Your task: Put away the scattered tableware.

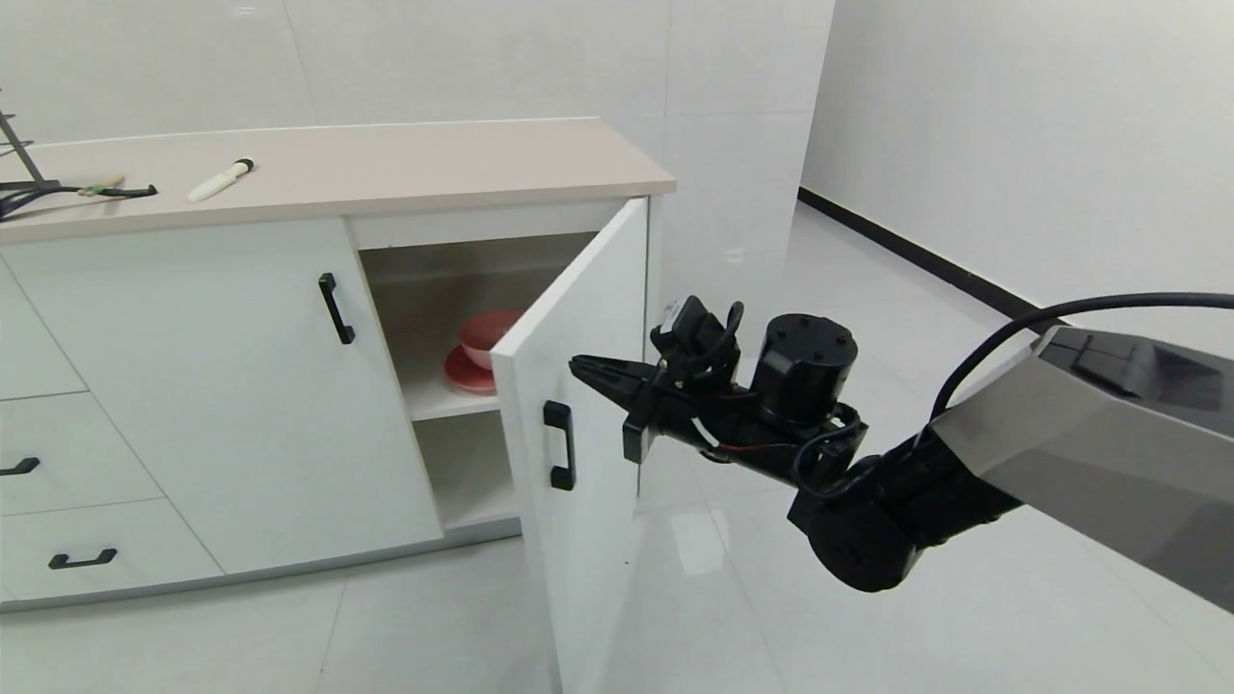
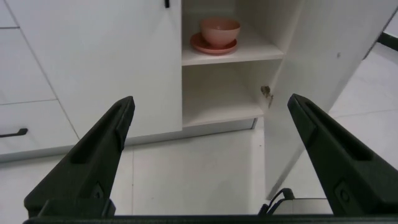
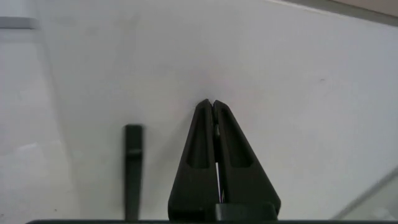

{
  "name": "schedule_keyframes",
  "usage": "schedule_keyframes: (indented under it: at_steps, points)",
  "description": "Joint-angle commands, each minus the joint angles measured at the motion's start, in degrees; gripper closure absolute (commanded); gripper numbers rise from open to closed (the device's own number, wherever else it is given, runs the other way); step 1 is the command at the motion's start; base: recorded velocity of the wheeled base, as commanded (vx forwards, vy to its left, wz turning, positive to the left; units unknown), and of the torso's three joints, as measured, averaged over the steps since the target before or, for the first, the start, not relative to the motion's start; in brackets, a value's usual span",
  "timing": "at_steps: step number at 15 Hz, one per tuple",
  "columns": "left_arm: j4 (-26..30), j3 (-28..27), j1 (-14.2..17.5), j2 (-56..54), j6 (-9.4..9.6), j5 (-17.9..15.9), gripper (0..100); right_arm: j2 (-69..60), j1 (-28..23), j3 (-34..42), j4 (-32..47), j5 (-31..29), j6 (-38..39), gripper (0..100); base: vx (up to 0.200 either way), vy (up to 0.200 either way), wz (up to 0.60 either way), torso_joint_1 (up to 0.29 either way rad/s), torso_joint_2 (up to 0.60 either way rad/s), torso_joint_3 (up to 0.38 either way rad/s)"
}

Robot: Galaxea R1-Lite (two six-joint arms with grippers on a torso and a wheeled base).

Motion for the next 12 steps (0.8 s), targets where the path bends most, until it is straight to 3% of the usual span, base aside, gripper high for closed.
schedule_keyframes:
  at_steps: [1,8,10,12]
  points:
    - [0.0,0.0,0.0,0.0,-0.03,0.0,0,1.7,-0.3,-0.2,-0.5,-0.1,0.2,100,0.0,0.0,0.0,0.0,0.0,0.0]
    - [0.0,0.0,0.0,0.0,-0.03,0.0,0,4.6,-0.4,-0.8,-1.6,-0.1,0.3,100,0.0,0.0,0.0,0.0,0.0,0.0]
    - [0.0,0.0,0.0,0.0,-0.03,0.0,0,0.8,-0.6,5.3,-3.1,-0.1,0.3,100,0.0,0.0,0.0,0.0,0.0,0.0]
    - [0.0,0.0,0.0,0.0,-0.12,0.3,0,-9.8,-1.5,17.1,-4.4,-0.1,0.3,100,0.0,0.0,0.0,0.0,0.0,0.0]
